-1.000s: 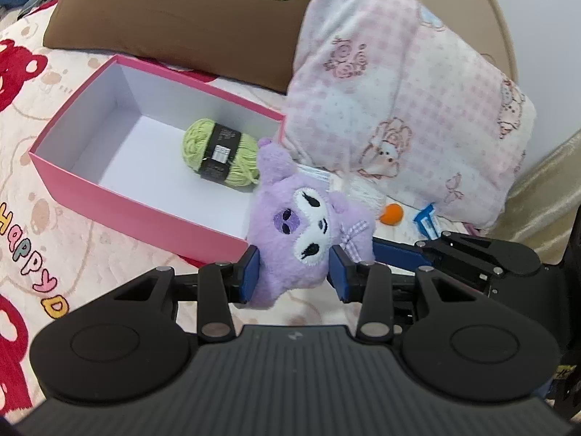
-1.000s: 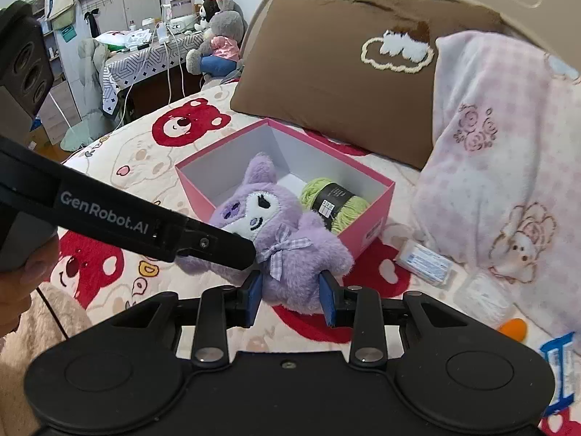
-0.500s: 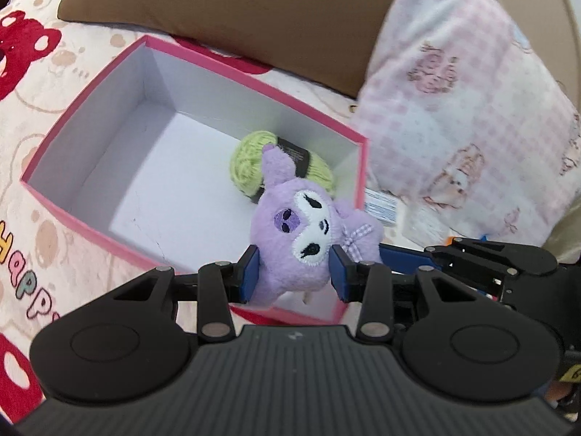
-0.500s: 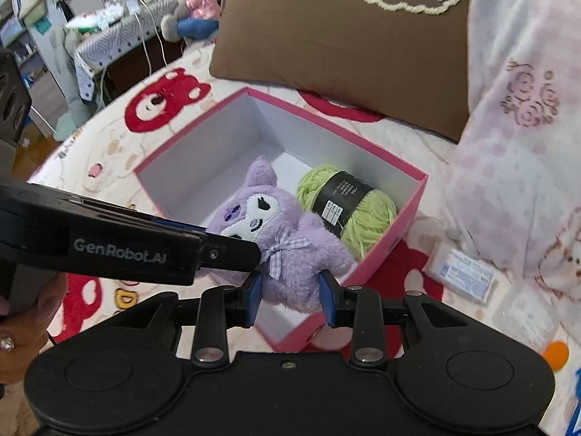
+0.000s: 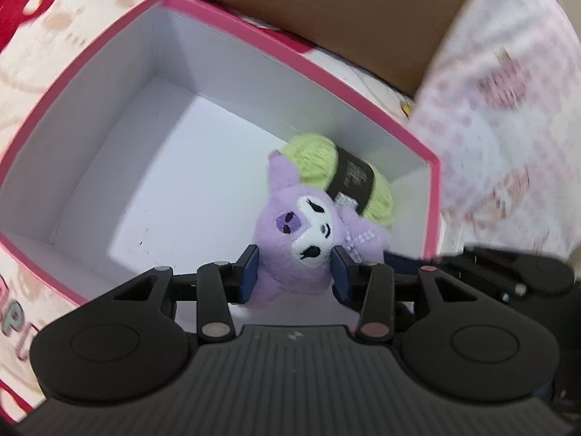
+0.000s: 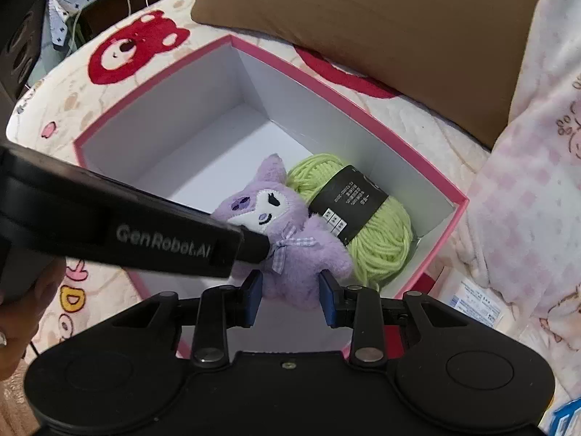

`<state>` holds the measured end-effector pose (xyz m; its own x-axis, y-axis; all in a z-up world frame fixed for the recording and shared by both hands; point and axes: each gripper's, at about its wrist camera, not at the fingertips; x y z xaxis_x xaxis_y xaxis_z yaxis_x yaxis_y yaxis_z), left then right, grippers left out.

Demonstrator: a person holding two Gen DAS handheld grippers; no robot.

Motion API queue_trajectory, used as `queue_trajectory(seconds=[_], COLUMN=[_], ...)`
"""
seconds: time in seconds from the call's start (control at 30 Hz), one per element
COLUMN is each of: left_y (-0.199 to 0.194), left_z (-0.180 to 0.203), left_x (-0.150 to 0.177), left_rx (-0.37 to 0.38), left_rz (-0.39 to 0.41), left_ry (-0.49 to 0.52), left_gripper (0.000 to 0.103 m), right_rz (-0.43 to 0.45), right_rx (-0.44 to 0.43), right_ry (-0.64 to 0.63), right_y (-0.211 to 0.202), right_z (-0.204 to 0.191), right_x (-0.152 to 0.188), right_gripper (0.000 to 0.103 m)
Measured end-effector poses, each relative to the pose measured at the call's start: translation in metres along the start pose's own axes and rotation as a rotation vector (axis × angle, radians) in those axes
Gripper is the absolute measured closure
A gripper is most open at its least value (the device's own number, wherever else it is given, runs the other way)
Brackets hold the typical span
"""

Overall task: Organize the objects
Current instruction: 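Lower the purple plush into the pink box beside the yarn with the left gripper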

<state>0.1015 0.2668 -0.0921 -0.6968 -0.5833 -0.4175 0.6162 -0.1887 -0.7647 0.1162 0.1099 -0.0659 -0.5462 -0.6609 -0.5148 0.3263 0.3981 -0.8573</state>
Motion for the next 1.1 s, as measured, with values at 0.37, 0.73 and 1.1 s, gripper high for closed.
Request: queue_trajectory(seconds=[0.37,0.73,1.1], left_y=[0.010,0.017,0.026], left_z=[-0.006,-0.010,-0.008], left_x=[0.014,0.014,0.018], left_rx=[0.023,0.041,-0.014], left_rz=[-0.016,-0.031,-0.001], left_ry=[0.056,0.049,0.067], left_gripper=[0.062,0.061,0.059], right_rz=[-0.066,-0.109,-0.130], right_rx=[-0.001,0.033,0.043], right_ry=[0.059,0.004,-0.040], right_y=[0.015,0.023,0.033], right_z=[0.005,-0.004,-0.009], right_x=[0.011,0.007,0.008], right_gripper=[0.067,0.067,0.077])
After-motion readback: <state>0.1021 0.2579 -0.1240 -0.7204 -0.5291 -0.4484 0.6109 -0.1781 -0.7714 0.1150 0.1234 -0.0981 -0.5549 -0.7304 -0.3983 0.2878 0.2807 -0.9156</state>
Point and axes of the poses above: each gripper's, at about its wrist camera, not at the fingertips, and y roughly the way its jaws point, z to its right, x to its underside, and after that the axes turned 9 degrees about z, right-handed
